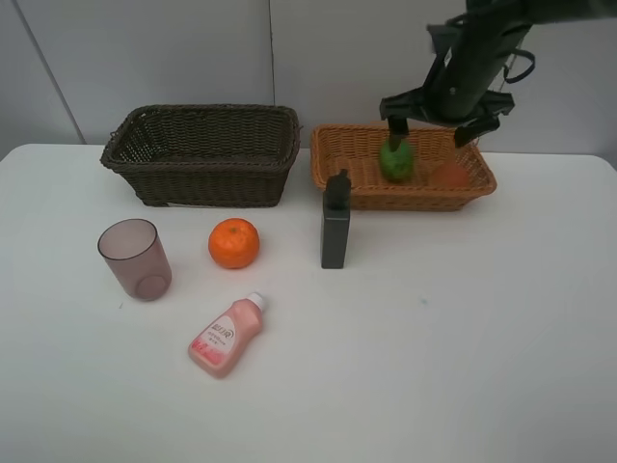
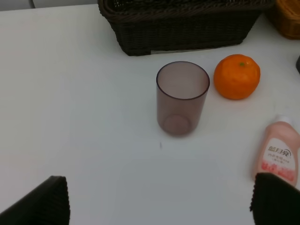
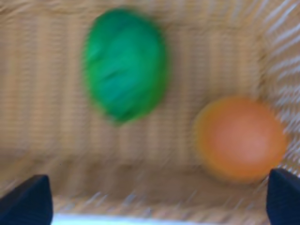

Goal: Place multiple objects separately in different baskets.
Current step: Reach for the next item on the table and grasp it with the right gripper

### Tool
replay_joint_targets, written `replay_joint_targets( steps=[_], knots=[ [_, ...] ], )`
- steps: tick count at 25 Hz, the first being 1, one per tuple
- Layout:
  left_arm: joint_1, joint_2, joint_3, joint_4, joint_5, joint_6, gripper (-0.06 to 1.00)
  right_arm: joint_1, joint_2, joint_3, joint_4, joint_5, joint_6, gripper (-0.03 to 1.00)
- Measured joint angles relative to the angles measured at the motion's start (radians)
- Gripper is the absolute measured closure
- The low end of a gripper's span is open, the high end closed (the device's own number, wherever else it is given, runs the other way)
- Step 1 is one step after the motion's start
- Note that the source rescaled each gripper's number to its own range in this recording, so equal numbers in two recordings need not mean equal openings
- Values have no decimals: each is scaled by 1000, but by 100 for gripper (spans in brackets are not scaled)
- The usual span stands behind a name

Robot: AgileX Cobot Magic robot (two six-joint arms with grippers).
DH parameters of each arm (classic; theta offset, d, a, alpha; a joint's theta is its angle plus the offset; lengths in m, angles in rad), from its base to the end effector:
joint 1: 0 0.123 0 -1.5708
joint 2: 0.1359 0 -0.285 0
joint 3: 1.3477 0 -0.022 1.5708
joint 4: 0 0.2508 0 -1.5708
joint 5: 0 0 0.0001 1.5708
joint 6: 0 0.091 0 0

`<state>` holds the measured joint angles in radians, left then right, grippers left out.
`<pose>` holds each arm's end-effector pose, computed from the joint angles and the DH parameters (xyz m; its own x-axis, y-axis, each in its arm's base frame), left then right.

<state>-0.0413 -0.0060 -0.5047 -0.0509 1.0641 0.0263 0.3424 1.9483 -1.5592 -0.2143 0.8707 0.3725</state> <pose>-0.0067 -0.0038 0.2784 -0.4485 0.0201 -0.8936 0.0817 0.9965 -0.0186 0.4021 0.1276 0.2353 -0.9031 -0.0799 -0.4220 -0.0633 0.9966 -0.0531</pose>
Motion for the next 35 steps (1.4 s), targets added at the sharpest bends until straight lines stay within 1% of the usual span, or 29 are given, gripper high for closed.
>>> replay_joint_targets(
  steps=[3,5,10,13,19,25,30,35],
  knots=[
    [0,0,0,0,0,0,-6,46,-44,0,81,109,0,-1],
    [0,0,0,0,0,0,-6,76,-66,-2,110,172,0,-1],
    [0,0,0,0,0,0,-6,153,-87,-7,108,294,0,-1],
    [0,0,0,0,0,0,-6,200,-87,-7,109,335,0,-1],
    [0,0,0,0,0,0,-6,258,-64,-24,107,353,41,-1],
    [0,0,0,0,0,0,-6,306,35,-177,107,350,66,-1],
    [0,0,0,0,0,0,-6,308,114,-291,106,347,106,-1],
    [0,0,0,0,0,0,-6,305,176,-310,84,348,129,-1]
  ],
)
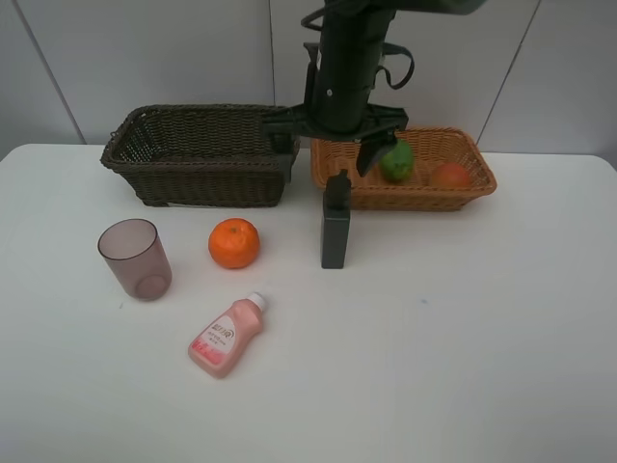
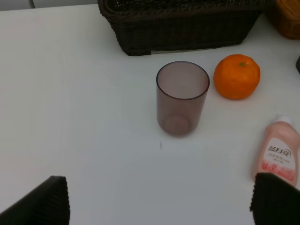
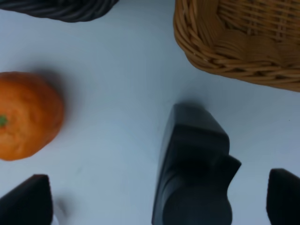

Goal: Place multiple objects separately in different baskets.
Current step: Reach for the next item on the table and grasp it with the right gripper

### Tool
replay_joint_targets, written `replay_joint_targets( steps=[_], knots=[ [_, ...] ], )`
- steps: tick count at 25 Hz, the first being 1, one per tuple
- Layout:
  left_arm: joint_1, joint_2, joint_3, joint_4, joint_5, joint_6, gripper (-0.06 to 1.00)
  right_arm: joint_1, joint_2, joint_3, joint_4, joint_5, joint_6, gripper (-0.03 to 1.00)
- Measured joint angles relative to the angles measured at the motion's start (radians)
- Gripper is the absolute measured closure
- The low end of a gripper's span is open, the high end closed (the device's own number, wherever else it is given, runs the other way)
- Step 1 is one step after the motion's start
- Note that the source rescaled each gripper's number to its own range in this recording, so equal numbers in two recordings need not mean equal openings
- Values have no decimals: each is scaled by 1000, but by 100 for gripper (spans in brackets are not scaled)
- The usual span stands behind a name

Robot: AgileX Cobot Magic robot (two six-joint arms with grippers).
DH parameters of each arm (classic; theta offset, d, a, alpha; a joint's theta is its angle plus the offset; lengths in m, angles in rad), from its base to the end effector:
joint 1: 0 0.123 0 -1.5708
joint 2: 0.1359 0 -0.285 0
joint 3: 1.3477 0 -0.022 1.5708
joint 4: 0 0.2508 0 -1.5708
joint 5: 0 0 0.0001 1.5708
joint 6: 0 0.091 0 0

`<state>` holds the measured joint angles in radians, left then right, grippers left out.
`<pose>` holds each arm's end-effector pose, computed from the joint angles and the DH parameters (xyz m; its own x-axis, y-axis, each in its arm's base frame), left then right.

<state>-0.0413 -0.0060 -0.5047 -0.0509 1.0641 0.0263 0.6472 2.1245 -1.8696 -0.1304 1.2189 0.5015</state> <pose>-0.0067 -0.0038 0.2784 -0.4485 0.0201 -0.8936 0.0817 0.9965 -0.0186 0.3649 0.2618 0.2339 -0.9594 -0.1769 -0.2197 -0.1755 0.9841 -0.0258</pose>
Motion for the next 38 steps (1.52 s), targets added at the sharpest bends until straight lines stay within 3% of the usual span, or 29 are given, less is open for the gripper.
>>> replay_joint_targets(
  steps=[16,23,26,31,38],
  knots=[
    [0,0,0,0,0,0,-6,-46,102,0,-31,0,28,-1],
    [0,0,0,0,0,0,-6,-46,123,20,11,2,49,0],
    [0,0,0,0,0,0,-6,-46,123,20,18,2,52,17],
    [0,0,0,0,0,0,-6,-46,123,20,23,2,53,97],
    [0,0,0,0,0,0,-6,-45,123,20,22,1,53,94]
  ],
)
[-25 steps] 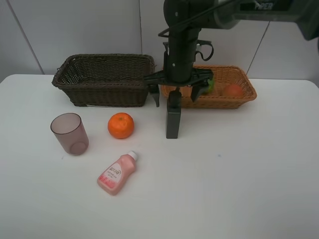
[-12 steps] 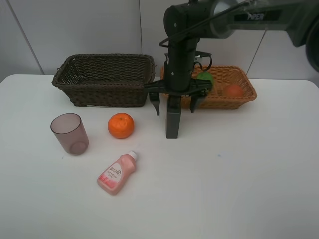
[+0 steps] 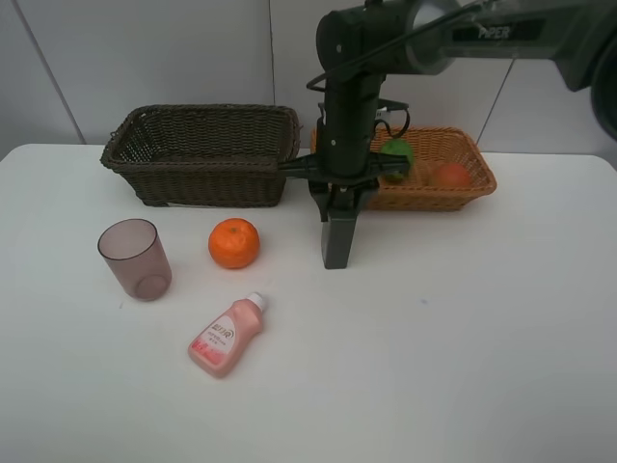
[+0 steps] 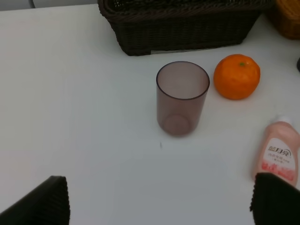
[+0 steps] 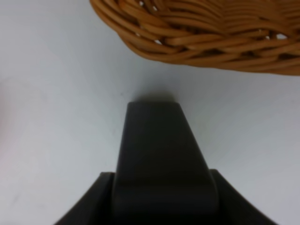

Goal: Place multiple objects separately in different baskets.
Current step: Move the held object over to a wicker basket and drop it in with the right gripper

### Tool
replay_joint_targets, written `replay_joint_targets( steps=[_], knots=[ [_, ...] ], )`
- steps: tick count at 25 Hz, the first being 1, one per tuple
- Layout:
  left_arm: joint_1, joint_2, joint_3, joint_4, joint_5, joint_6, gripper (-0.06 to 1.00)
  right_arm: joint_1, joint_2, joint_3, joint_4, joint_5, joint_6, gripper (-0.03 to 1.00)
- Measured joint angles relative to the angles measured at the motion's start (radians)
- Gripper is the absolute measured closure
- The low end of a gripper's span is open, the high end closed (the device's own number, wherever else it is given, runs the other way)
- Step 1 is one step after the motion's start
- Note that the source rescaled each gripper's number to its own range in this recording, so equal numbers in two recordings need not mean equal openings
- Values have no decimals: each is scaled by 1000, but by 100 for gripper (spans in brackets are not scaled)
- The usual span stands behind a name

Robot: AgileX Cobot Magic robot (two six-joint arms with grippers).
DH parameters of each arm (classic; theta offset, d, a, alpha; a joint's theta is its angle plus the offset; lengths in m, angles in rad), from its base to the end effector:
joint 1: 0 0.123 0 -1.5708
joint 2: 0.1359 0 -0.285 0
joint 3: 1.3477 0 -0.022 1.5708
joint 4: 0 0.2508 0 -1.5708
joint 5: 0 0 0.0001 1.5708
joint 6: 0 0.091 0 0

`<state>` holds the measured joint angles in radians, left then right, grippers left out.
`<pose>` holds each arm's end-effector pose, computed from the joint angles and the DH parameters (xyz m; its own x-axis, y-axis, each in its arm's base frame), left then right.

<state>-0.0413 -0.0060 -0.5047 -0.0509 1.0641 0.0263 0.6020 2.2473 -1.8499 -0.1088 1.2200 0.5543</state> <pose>-0.0067 -0.0038 0.2784 -0.4485 0.0201 -0.8936 0.0817 0.9965 -0.0186 0.3812 0.2507 0.1730 -0.9925 -0.0856 -0.0873 -0.0798 0.9945 -0.0676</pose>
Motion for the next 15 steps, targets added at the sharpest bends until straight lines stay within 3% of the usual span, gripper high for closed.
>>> replay_joint_targets(
  steps=[15],
  knots=[
    [0,0,0,0,0,0,-6,0,2,0,0,0,0,94]
  ],
)
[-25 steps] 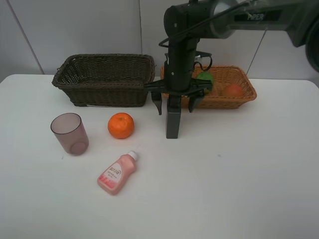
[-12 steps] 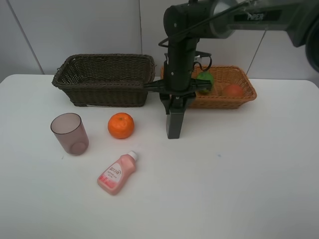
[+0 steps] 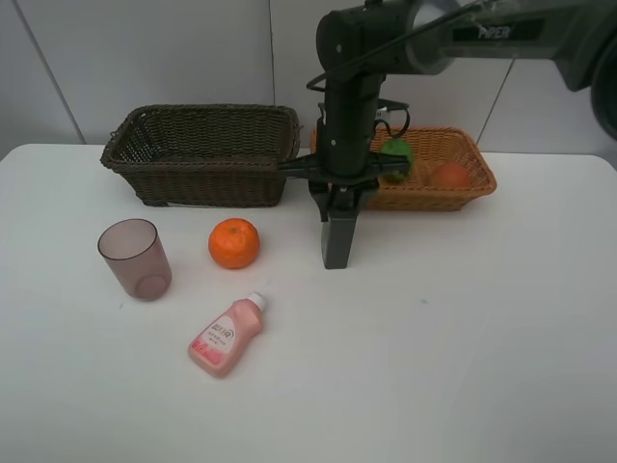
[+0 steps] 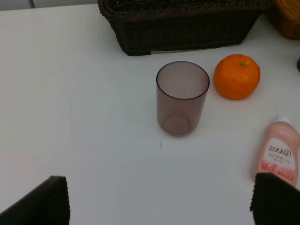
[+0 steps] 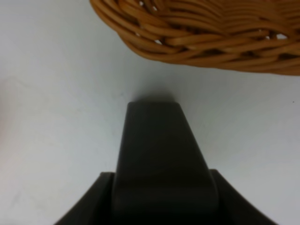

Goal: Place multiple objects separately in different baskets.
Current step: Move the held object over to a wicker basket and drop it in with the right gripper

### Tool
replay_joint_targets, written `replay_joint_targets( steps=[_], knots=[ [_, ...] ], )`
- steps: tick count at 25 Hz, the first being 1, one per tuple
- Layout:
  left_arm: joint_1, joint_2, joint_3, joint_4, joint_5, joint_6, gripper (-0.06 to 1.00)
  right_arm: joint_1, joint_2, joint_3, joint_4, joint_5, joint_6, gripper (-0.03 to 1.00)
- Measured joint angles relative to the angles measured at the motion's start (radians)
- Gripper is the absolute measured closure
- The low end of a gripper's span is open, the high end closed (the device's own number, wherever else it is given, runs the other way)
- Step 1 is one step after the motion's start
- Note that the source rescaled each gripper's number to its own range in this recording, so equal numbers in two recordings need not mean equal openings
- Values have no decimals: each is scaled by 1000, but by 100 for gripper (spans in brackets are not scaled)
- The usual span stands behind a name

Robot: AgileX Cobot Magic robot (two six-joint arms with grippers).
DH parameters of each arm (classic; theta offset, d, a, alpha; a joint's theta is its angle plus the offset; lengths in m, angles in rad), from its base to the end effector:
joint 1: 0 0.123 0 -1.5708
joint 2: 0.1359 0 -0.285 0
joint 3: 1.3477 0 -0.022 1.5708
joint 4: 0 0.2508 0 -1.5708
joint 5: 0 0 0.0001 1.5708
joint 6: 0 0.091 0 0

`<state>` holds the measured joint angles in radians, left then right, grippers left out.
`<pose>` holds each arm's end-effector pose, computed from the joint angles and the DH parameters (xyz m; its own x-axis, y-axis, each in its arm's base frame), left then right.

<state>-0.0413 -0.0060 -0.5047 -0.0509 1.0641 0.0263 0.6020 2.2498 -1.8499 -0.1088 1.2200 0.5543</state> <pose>-0.0067 -0.0038 0.2784 -0.4485 0.0201 -0.8936 0.0817 0.9965 -0.0186 0.3814 0.2508 0.1718 -0.9927 -0.0857 -0.0851 -0.0800 0.9944 -0.0688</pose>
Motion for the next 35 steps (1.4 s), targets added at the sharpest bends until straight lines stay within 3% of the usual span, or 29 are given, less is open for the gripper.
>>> replay_joint_targets(
  steps=[5,16,23,30,32,35],
  knots=[
    [0,0,0,0,0,0,-6,0,-31,2,7,0,-10,94],
    [0,0,0,0,0,0,-6,19,-195,2,57,2,-163,95],
    [0,0,0,0,0,0,-6,62,-239,-8,14,9,-210,95],
    [0,0,0,0,0,0,-6,110,-232,-118,-32,6,-253,95],
    [0,0,0,0,0,0,-6,117,-227,-140,-56,-36,-253,95],
    [0,0,0,0,0,0,-6,118,-214,-148,-85,-185,-254,95]
  ],
)
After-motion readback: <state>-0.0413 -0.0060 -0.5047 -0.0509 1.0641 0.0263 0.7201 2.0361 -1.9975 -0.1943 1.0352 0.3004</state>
